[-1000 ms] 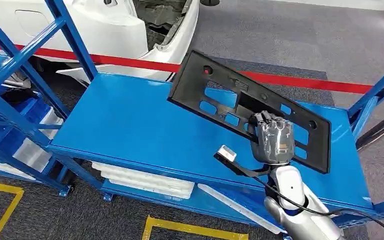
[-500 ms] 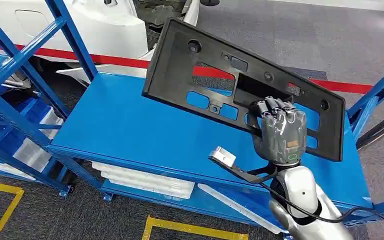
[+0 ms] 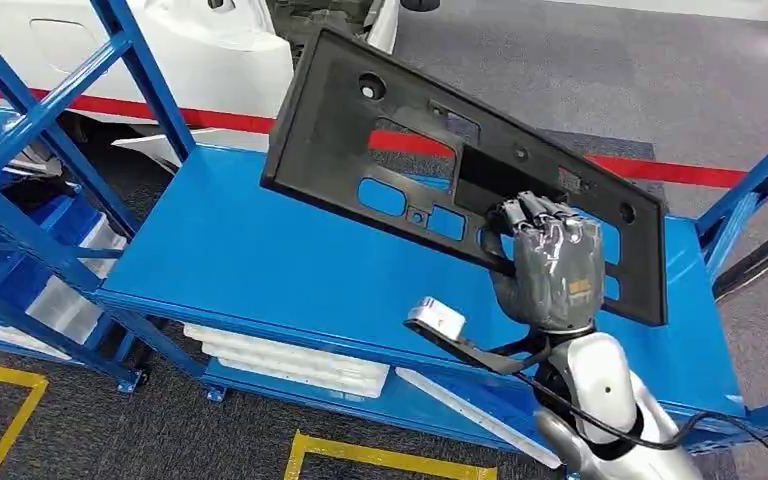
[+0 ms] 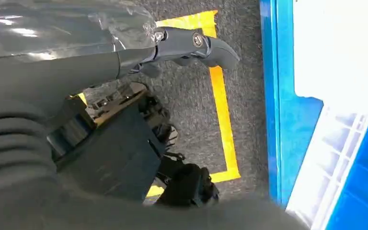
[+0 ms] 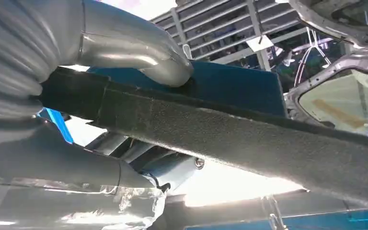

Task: Take the parts from the cabinet and place them on the table.

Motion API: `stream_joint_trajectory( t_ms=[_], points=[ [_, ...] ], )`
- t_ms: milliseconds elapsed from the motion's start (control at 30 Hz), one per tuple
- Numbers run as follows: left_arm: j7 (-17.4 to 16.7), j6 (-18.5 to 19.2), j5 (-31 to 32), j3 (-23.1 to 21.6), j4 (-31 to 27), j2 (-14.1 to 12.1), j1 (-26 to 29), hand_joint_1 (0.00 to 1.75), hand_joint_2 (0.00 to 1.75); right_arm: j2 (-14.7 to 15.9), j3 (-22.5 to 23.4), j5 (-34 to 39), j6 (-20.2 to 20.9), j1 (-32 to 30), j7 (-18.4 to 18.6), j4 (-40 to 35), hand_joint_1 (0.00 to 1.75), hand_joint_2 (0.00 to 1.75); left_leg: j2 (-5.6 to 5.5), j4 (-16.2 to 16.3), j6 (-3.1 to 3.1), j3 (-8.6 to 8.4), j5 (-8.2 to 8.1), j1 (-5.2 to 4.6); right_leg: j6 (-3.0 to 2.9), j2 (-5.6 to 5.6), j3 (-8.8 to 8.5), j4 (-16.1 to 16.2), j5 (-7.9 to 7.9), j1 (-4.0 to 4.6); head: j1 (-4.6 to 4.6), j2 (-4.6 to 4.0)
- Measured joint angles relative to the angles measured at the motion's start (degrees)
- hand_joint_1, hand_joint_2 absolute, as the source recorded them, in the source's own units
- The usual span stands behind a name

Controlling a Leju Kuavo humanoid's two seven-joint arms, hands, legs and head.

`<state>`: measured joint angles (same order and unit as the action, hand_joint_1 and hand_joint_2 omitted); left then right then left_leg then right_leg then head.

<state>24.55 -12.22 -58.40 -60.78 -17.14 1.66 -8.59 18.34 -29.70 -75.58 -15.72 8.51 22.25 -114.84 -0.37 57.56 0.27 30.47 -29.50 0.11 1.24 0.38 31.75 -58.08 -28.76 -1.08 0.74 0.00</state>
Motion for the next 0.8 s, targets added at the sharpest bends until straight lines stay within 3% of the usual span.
stream_joint_trajectory(
  t_ms=[800],
  points=[
    [-0.2, 0.7, 0.0, 0.0, 0.0, 0.0, -0.1, 0.00, 1.75, -1.0, -0.7, 0.4, 2.0, -1.1, -1.4, -1.5, 1.75, 1.75, 0.01, 0.0, 0.00, 0.00, 0.00, 0.00, 0.00, 0.01, 0.01, 0.0, 0.00, 0.00, 0.00, 0.00]
  ],
)
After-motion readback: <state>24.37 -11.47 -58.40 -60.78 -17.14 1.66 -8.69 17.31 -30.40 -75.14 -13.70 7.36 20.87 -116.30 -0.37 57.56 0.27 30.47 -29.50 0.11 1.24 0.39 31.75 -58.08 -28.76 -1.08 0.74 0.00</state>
